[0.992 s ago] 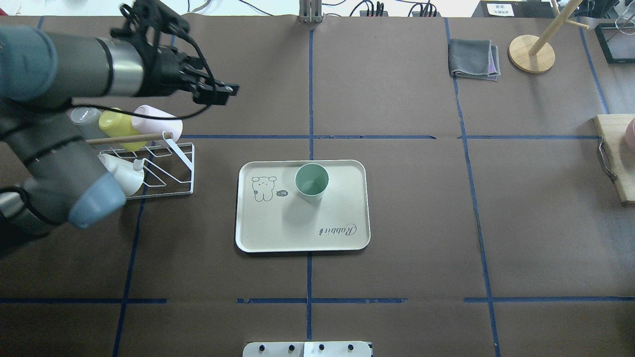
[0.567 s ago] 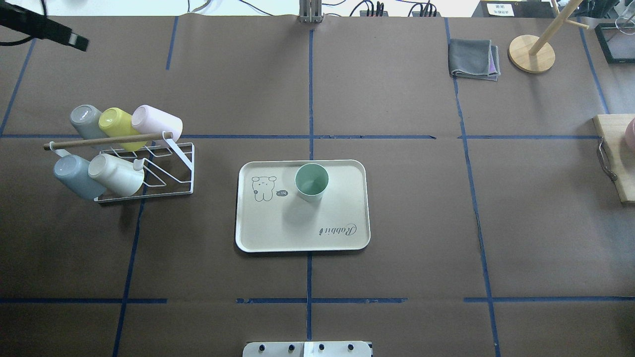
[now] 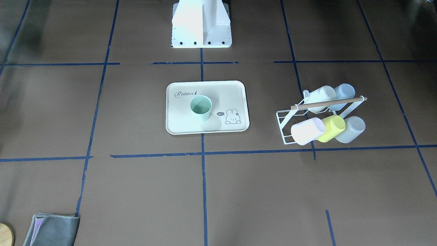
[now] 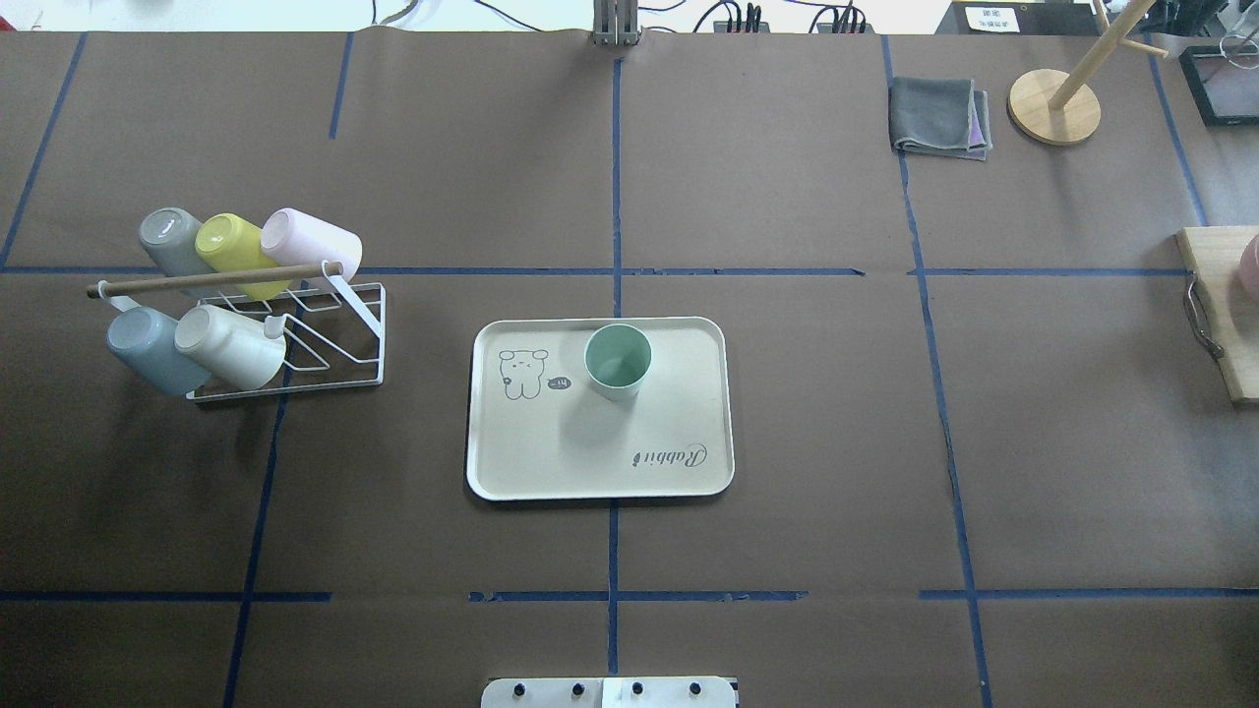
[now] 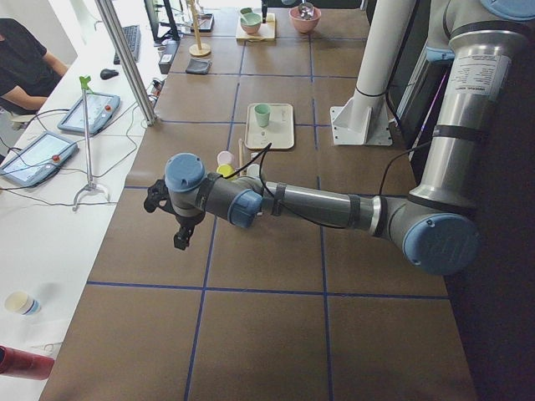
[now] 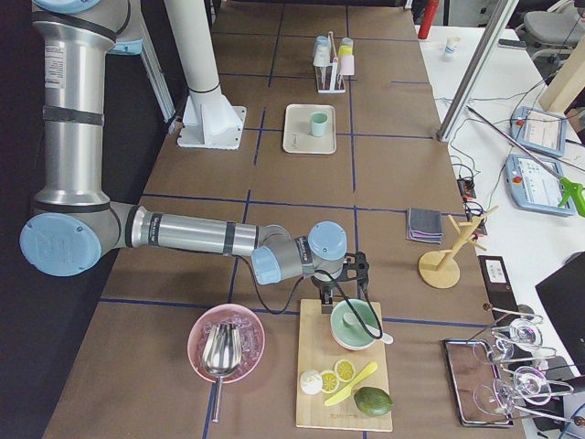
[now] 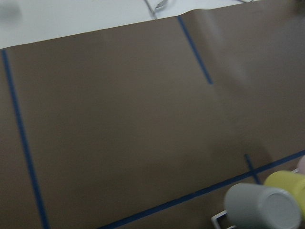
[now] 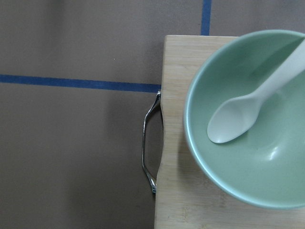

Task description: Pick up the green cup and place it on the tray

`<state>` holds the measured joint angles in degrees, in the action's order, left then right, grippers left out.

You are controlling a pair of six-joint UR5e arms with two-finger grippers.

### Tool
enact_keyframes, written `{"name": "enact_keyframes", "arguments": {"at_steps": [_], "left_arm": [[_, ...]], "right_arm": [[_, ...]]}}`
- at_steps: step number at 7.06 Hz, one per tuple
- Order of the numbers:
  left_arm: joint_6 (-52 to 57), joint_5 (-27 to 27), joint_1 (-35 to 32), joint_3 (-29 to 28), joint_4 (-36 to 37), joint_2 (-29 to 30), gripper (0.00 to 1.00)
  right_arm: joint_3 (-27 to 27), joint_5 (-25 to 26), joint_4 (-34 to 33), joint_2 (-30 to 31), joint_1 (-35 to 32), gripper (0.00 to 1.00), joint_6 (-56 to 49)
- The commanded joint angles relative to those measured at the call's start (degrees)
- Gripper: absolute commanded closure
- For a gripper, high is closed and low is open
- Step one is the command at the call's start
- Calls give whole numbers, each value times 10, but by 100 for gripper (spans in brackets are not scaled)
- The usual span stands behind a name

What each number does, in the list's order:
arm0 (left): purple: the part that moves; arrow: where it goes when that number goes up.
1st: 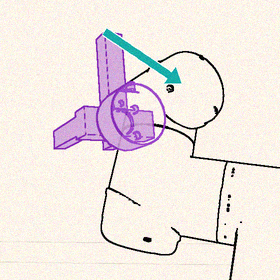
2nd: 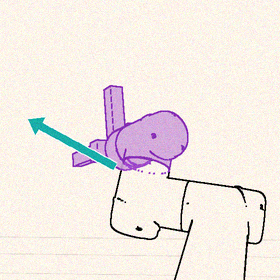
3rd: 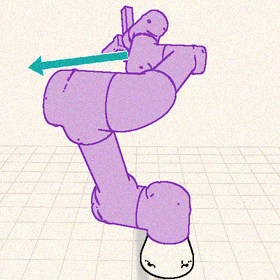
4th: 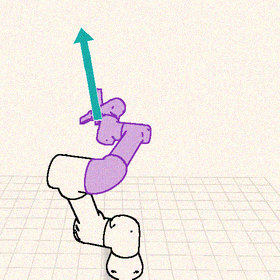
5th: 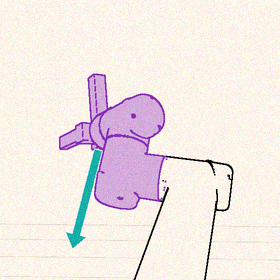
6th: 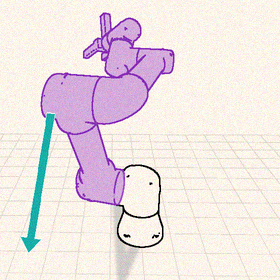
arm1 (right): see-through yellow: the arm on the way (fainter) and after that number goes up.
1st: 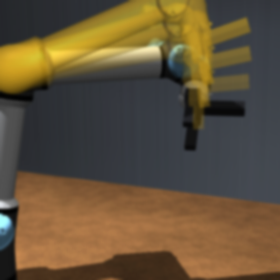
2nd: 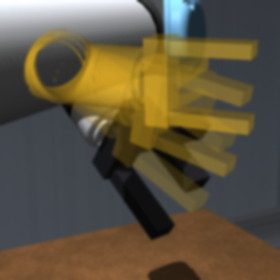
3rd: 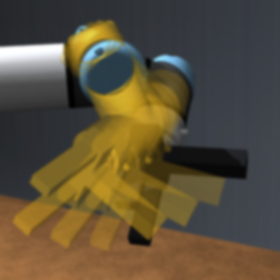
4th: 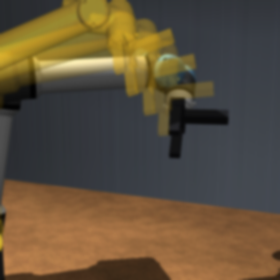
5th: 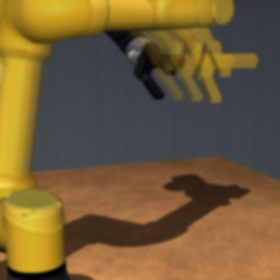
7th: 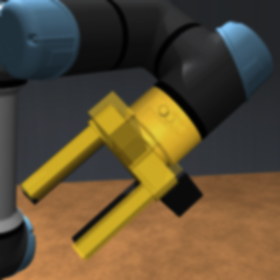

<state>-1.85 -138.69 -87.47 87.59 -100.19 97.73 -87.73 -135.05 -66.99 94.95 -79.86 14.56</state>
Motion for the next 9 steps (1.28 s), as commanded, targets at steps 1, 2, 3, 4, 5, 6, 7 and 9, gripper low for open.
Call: {"name": "enact_keyframes", "arguments": {"at_steps": [1, 2, 3, 4, 5, 6, 7, 9], "left_arm": [[61, 18, -7, 14, 55, -75, 0], [62, 20, -6, 16, 65, -82, 0], [63, 22, -6, 18, 91, -80, 0], [63, 22, -11, 18, 94, -82, 0], [83, 23, -22, 18, 103, -88, 0], [123, 31, -24, 15, 151, -86, 0], [129, 88, -25, 19, 176, -84, 0], [130, 91, -25, 15, 178, -90, 0]], "right_arm": [[0, -16, -2, -1, 1, 0, 0], [-1, -27, -2, -1, 0, 0, 1], [-2, -29, -2, 0, 0, 0, 0], [-3, -30, -4, -1, -6, 0, 1], [-3, -30, -5, -1, -6, 0, 0], [-4, -40, -8, -1, -19, 0, 0], [-2, -76, -9, 1, -24, 0, 0], [9, -73, -9, 5, -35, 0, -1]]}}
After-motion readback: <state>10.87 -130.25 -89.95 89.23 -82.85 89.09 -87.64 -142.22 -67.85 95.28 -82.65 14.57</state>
